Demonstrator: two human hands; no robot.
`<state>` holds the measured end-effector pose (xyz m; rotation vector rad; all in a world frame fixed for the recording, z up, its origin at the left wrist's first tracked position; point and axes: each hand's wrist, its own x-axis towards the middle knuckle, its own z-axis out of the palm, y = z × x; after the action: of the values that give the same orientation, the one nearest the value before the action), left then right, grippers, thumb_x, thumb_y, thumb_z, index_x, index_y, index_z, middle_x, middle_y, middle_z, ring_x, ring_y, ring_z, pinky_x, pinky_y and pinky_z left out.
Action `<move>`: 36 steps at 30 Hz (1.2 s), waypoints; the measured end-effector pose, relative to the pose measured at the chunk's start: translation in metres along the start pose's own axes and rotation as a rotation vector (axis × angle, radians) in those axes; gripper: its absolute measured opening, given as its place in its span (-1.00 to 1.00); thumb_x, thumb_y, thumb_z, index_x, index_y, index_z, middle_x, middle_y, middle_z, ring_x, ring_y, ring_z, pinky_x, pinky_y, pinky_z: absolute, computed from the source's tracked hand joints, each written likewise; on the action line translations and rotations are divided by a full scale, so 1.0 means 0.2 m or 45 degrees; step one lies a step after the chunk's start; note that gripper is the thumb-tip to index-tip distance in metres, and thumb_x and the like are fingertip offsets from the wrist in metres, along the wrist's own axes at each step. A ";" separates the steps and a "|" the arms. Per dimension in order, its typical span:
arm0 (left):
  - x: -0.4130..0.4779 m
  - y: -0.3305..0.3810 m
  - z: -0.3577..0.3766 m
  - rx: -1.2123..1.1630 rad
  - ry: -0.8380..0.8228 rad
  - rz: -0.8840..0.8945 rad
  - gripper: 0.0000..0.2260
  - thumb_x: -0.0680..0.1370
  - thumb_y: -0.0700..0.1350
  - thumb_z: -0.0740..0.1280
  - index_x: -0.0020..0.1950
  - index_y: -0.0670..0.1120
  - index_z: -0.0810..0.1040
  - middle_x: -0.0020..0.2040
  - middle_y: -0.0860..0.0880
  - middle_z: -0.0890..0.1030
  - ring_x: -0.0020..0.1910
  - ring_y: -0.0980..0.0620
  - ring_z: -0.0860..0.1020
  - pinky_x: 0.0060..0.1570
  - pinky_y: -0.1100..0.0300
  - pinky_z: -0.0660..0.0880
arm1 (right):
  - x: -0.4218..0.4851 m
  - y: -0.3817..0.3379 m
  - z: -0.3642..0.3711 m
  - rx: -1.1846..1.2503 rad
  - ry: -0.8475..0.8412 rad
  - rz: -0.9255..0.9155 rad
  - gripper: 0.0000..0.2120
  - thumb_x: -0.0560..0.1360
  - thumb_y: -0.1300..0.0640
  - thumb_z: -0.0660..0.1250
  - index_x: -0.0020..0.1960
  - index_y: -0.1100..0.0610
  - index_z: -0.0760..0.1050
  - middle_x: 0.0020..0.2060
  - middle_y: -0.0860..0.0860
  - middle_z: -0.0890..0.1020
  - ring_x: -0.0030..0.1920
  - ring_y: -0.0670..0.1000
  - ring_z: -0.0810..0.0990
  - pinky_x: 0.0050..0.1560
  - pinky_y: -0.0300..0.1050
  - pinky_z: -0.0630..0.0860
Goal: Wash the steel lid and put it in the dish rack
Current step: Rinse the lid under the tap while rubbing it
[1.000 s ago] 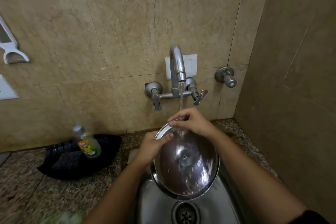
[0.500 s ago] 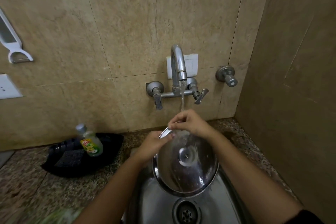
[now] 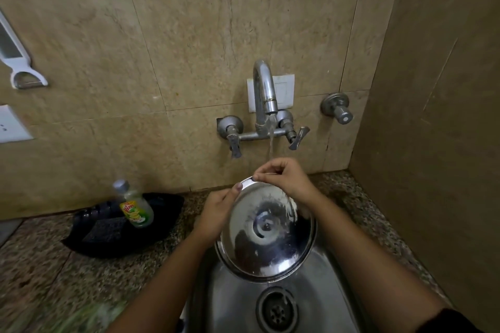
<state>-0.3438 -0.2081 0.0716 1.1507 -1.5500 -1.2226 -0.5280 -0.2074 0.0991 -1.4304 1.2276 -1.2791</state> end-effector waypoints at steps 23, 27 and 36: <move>-0.05 -0.18 0.01 -0.496 0.512 -0.406 -0.63 0.51 0.17 0.31 -0.27 -0.06 0.71 -0.14 -0.15 0.73 -0.13 -0.14 0.67 0.10 -0.13 0.58 | -0.44 0.48 0.03 -1.682 -0.123 -0.378 -0.39 0.59 -0.19 -0.05 0.56 0.01 -0.06 0.55 -0.06 -0.05 0.55 -0.03 -0.06 0.49 -0.04 -0.13; -0.08 -0.16 0.04 -0.512 0.499 -0.402 -0.63 0.52 0.17 0.29 -0.29 -0.03 0.72 -0.24 -0.07 0.73 -0.12 -0.15 0.68 0.11 -0.20 0.57 | -0.29 0.43 0.03 -1.664 0.173 -0.167 -0.35 0.59 -0.23 -0.12 0.56 0.08 -0.11 0.55 -0.01 -0.08 0.55 -0.02 -0.13 0.51 0.00 -0.14; -0.09 -0.09 0.07 -0.532 0.497 -0.358 -0.63 0.56 0.13 0.26 -0.13 -0.13 0.68 -0.12 -0.16 0.72 -0.02 -0.16 0.68 0.14 -0.06 0.56 | -0.24 0.33 0.39 -1.391 -0.163 -0.586 -0.41 0.61 -0.10 -0.03 0.56 0.10 -0.07 0.55 -0.02 -0.06 0.55 -0.05 -0.11 0.52 0.02 0.00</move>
<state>-0.3509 -0.1887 0.0509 1.2563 -0.8156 -1.3279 -0.4584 -0.1730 0.0166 -2.6362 1.6589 -0.7252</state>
